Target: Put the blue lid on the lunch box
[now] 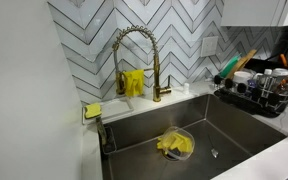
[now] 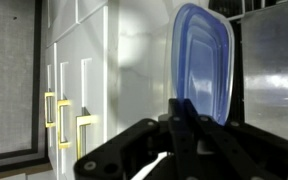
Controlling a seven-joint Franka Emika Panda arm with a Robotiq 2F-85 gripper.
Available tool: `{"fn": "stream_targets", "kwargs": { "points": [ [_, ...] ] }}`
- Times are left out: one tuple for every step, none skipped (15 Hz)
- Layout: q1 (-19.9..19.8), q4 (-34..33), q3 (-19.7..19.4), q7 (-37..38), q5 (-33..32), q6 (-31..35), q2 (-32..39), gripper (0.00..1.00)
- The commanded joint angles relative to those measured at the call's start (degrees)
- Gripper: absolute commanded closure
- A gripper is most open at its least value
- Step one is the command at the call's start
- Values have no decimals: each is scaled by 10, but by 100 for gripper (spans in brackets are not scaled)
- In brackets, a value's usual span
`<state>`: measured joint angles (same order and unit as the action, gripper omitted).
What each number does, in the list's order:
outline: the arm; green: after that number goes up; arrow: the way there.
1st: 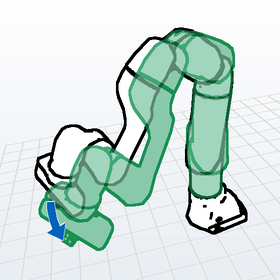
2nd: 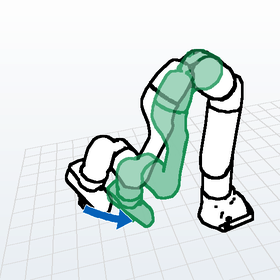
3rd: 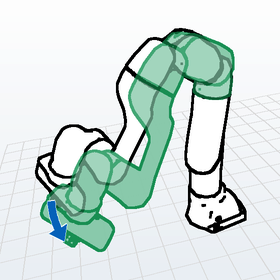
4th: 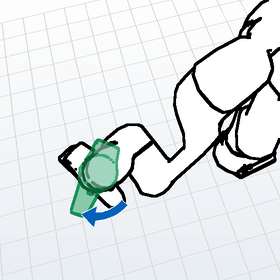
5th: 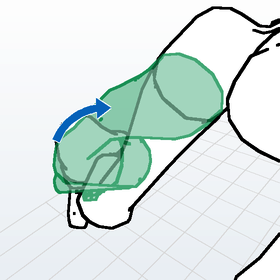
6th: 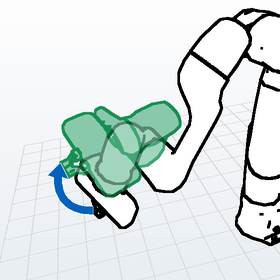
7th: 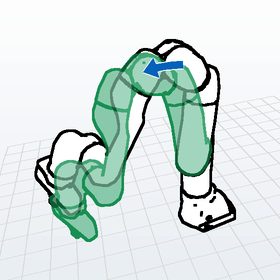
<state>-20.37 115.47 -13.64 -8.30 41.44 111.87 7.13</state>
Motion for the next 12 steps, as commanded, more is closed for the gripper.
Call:
{"fn": "stream_targets", "kwargs": {
  "points": [
    [11,25,-5,-14,17,27,-12,98],
    [12,26,-5,-14,19,26,-13,98],
    [11,25,-5,-14,20,19,-14,98],
    [11,23,-6,-11,20,17,-14,98],
    [11,23,-7,-11,19,21,-15,98],
    [10,22,-8,-9,17,19,-18,98],
    [10,23,-9,-11,15,20,-22,98],
    [9,22,-10,-10,14,17,-24,98],
    [9,22,-12,-10,13,16,-27,98],
    [9,21,-13,-8,11,13,-30,98],
    [10,22,-14,-6,7,14,-33,98],
    [10,22,-14,-8,10,14,-36,98]
  ]
}}
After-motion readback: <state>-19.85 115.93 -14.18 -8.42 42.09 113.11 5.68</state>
